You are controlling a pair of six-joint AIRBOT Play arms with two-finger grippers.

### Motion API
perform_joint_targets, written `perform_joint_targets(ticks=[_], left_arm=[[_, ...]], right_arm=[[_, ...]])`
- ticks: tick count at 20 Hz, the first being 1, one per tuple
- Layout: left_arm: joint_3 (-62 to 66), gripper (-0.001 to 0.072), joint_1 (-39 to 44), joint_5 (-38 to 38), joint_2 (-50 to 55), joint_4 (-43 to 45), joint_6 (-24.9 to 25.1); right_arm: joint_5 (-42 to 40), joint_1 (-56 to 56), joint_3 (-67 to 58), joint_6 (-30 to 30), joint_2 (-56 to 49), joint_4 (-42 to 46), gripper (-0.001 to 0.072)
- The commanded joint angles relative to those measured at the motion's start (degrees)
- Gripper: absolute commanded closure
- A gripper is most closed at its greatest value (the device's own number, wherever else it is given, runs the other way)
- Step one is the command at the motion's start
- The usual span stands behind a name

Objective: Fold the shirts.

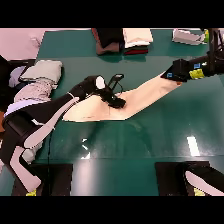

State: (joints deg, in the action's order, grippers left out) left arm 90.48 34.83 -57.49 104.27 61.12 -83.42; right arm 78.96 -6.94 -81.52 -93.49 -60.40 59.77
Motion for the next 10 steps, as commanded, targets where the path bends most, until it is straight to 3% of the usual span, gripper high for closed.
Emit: perform_joint_targets(ticks=[1, 10], left_arm=[[1.3, 0.0681, -3.7, -0.6, -4.9, 3.9, -1.2], [1.3, 0.0680, -24.7, -9.4, -29.2, 20.5, -1.0]], right_arm=[[-2.0, -4.7, -1.6, -1.2, -2.2, -0.3, 0.0695], [-13.9, -29.5, -22.2, -2.7, -27.1, -0.2, 0.0693]])
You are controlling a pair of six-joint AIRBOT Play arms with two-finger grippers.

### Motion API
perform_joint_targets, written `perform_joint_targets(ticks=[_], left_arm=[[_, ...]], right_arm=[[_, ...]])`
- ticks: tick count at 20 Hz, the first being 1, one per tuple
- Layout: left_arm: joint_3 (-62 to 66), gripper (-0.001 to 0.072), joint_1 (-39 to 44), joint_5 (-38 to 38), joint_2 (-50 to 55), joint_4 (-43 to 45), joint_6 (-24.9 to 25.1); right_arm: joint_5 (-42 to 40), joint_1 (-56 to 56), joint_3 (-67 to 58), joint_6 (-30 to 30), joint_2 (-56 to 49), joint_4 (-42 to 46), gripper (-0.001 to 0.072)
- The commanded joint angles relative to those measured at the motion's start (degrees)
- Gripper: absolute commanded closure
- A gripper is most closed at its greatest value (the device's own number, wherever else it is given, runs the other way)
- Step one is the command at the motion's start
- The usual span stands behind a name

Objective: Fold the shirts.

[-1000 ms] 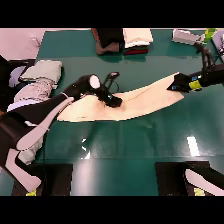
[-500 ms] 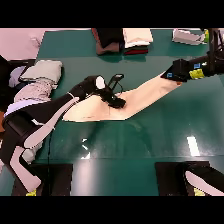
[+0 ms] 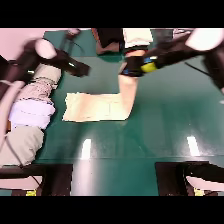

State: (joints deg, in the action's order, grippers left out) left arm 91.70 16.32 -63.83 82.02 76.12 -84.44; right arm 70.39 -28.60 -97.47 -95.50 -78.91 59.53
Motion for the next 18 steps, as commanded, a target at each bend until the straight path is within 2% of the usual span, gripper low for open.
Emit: perform_joint_targets(ticks=[1, 2, 3, 4, 5, 7, 10, 15, 18], left_arm=[[0.1, 0.0680, -8.1, -3.4, -9.1, 6.3, 0.0], [0.1, 0.0680, -9.6, -3.5, -10.9, 6.6, 0.1], [0.0, 0.0680, -10.8, -3.7, -12.5, 6.6, 0.1], [0.0, 0.0680, -11.6, -3.9, -13.7, 6.7, 0.5], [0.0, 0.0680, -12.1, -4.2, -14.6, 6.7, 0.5], [0.0, 0.0681, -12.2, -5.0, -15.5, 7.6, 0.5], [0.0, 0.0680, -12.2, -7.3, -15.6, 7.6, 0.9], [0.0, 0.0682, -9.9, -8.0, -15.6, 6.3, 0.9], [-0.8, 0.0681, -6.6, -5.4, -15.6, 6.1, 0.9]], right_arm=[[-7.1, -10.4, -8.6, -0.7, -12.4, 0.0, 0.0693], [-9.2, -12.8, -10.9, -0.7, -16.3, 0.0, 0.0691], [-11.3, -15.1, -13.4, -0.7, -20.6, -0.2, 0.0654], [-13.9, -17.0, -16.0, -0.7, -24.9, -0.5, 0.0480], [-16.7, -18.2, -18.4, -0.6, -28.7, -2.2, 0.0339], [-17.9, -18.7, -22.3, -0.4, -33.9, -7.5, 0.0323], [-16.3, -15.8, -17.2, -0.2, -31.0, -6.7, 0.0324], [-7.5, -5.8, 0.2, 0.2, -17.3, 6.7, 0.0324], [-1.1, 1.3, 8.9, -5.5, -11.8, 12.1, 0.0323]])
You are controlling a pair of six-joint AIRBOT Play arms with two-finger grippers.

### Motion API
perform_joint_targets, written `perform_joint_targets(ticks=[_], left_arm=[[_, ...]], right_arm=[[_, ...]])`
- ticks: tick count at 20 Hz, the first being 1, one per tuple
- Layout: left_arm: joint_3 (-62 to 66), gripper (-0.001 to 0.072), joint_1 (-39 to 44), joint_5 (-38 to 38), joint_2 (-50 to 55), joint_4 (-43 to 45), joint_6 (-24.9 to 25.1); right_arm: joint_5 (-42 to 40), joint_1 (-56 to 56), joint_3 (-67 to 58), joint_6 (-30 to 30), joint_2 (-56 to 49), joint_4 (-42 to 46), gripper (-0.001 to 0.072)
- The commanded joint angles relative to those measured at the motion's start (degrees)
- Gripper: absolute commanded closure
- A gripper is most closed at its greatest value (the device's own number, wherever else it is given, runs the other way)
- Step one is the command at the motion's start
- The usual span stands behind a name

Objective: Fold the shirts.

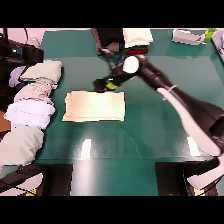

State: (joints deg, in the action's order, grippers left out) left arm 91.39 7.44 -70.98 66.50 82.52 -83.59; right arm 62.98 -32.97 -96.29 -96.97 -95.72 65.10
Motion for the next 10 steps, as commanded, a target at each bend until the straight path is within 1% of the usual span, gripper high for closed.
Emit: perform_joint_targets(ticks=[1, 2, 3, 4, 6, 8, 10], left_arm=[[-0.7, 0.0681, 3.3, 2.5, 0.3, -0.4, 0.0], [-1.0, 0.0681, 4.2, 3.3, 0.5, -0.4, 0.0], [-1.4, 0.0681, 4.9, 3.9, 0.6, -0.5, 0.0], [-1.5, 0.0681, 5.7, 4.0, 1.0, -0.5, 0.0], [-1.5, 0.0680, 6.8, 3.9, 1.7, -0.5, 0.0], [-2.1, 0.0680, 7.2, 4.3, 1.9, -1.1, 0.0], [-2.2, 0.0680, 7.2, 4.3, 2.0, -1.4, 0.0]], right_arm=[[7.2, 7.7, 10.2, -5.3, 5.9, 6.8, 0.0286], [7.2, 9.3, 12.4, -6.3, 6.4, 6.4, 0.0102], [7.1, 10.4, 14.4, -7.7, 6.7, 6.4, 0.0031], [6.9, 11.0, 16.2, -9.2, 6.6, 6.4, 0.0031], [3.9, 10.7, 19.5, -12.6, 6.2, 5.2, 0.0034], [-0.4, 9.9, 21.7, -12.8, 5.2, 0.1, 0.0038], [-3.9, 8.8, 22.0, -14.4, 3.0, -2.5, 0.0048]])
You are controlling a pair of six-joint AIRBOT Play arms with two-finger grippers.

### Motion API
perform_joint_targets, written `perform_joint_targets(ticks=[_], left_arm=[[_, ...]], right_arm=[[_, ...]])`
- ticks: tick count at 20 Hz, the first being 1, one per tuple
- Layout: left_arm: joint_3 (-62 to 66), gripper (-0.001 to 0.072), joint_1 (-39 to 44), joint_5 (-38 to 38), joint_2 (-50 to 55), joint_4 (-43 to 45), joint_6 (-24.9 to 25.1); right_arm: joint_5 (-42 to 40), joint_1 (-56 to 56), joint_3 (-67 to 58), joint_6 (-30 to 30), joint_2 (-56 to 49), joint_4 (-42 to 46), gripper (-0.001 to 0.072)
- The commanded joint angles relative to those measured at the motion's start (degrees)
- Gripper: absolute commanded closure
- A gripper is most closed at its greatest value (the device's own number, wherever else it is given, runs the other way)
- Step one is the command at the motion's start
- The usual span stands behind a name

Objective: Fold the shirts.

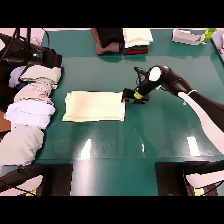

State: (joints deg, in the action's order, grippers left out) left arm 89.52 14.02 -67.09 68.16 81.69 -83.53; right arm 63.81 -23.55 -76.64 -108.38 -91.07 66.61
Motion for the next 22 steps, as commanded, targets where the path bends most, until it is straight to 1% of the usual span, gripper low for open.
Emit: perform_joint_targets(ticks=[1, 3, 5, 6, 7, 8, 9, 10, 11, 13, 16, 20, 22], left_arm=[[-0.3, 0.0680, 0.6, 0.2, 0.3, -0.5, 0.0], [-0.3, 0.0680, 0.6, -0.4, 0.3, -0.5, 0.0], [-0.3, 0.0680, 0.6, -1.0, 0.3, -0.6, 0.0], [-0.3, 0.0681, 0.6, -1.2, 0.3, -0.6, 0.0], [-0.3, 0.0680, 0.6, -1.4, 0.3, -0.7, 0.0], [-0.3, 0.0680, 0.6, -1.6, 0.3, -0.9, 0.0], [-0.3, 0.0680, 0.6, -2.0, 0.3, -1.4, 0.0], [-0.3, 0.0680, 0.6, -2.3, 0.3, -1.6, 0.0], [-0.3, 0.0680, 0.6, -2.6, 0.3, -1.7, 0.0], [-0.3, 0.0682, 0.6, -3.1, 0.3, -2.5, 0.0], [-0.3, 0.0682, 2.8, -3.5, 0.2, -1.9, 0.1], [-0.3, 0.0682, 7.6, -2.1, 0.2, -1.9, 0.6], [-0.3, 0.0681, 8.9, -1.7, 0.2, -2.0, 0.4]], right_arm=[[-5.2, -1.1, 1.8, -3.8, -3.2, -4.1, 0.0048], [-6.3, -2.6, -0.2, -4.5, -6.3, -4.1, 0.0112], [-6.4, -4.0, -3.0, -4.8, -8.9, -4.1, 0.0120], [-6.3, -4.9, -4.5, -4.8, -10.1, -4.1, 0.0145], [-6.3, -5.6, -5.8, -4.8, -11.1, -4.0, 0.0212], [-6.5, -6.3, -6.8, -4.4, -11.9, -4.0, 0.0346], [-6.7, -6.8, -7.6, -2.9, -12.4, -3.8, 0.0501], [-6.9, -7.1, -8.4, -1.1, -12.5, -3.6, 0.0609], [-6.8, -6.9, -9.4, -0.6, -12.3, -2.9, 0.0693], [-5.6, -5.2, -11.5, -0.6, -10.5, -0.1, 0.0693], [-2.4, 0.9, -12.8, -0.6, -3.8, 9.0, 0.0693], [6.1, 14.5, -12.8, -0.3, 5.6, 19.8, 0.0694], [8.5, 23.3, -11.5, 2.5, 9.9, 20.6, 0.0694]])
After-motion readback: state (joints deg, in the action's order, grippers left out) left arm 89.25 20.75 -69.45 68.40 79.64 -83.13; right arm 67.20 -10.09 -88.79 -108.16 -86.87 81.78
